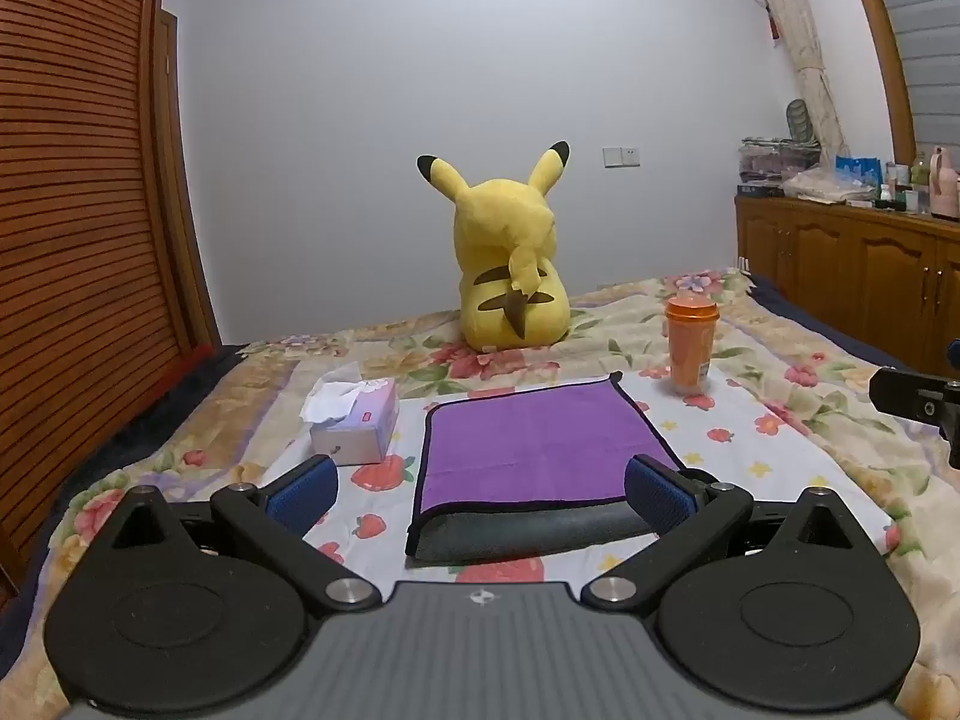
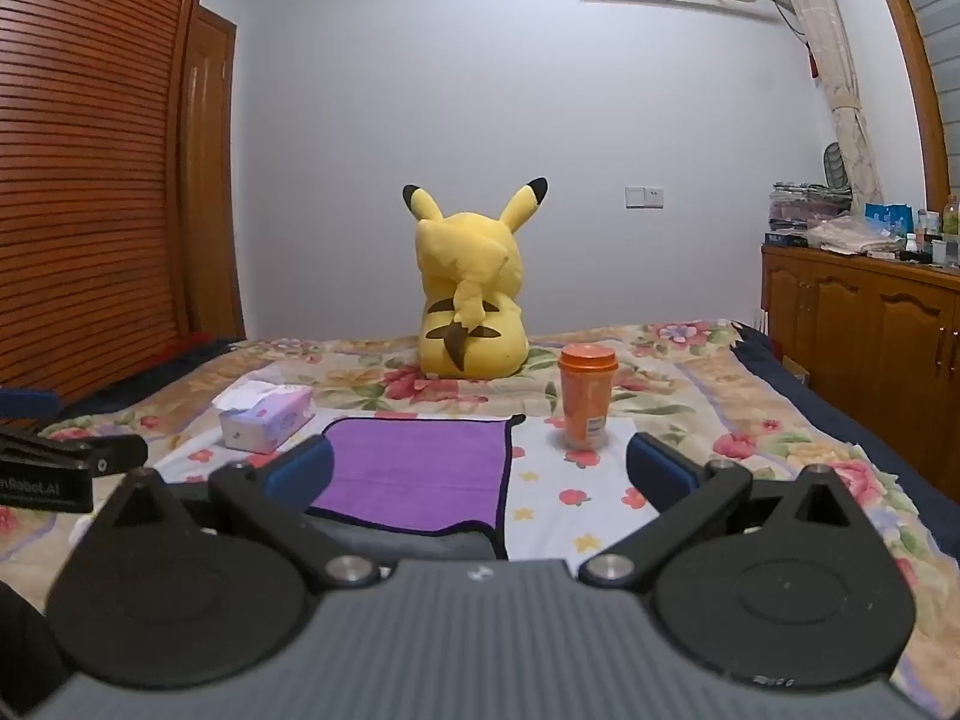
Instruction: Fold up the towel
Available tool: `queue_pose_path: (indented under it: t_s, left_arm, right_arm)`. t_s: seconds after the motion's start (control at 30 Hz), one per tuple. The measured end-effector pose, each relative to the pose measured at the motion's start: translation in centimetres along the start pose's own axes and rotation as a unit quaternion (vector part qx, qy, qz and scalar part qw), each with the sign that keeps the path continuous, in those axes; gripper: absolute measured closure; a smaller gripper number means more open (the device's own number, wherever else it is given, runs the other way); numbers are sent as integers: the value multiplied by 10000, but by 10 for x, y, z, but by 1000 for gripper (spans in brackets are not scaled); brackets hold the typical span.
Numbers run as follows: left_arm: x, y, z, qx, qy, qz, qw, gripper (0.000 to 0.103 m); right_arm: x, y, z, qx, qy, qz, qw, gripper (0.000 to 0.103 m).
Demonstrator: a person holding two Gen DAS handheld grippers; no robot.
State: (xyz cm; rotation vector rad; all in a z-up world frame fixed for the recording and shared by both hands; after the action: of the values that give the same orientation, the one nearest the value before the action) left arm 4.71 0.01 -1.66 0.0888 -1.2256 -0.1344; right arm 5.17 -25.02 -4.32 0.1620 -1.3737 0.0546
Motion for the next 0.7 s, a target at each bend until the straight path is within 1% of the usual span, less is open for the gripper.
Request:
queue_pose_path:
  t_s: [0.7]
  left_arm:
    - [0,0,0,25,-26,-21,10000,0]
  right_arm:
    - [2,2,2,-12,13,9,10000,0]
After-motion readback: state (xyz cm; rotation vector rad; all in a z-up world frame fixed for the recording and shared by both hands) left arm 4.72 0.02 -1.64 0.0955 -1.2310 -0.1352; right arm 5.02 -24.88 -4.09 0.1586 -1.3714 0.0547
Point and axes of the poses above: each gripper's, at about its wrist camera, not at the fingertips, and z roughly against the way its jaws point, y to its left, x to its top, the point moved 5 cm from there along -z, roughly the way its jaws point
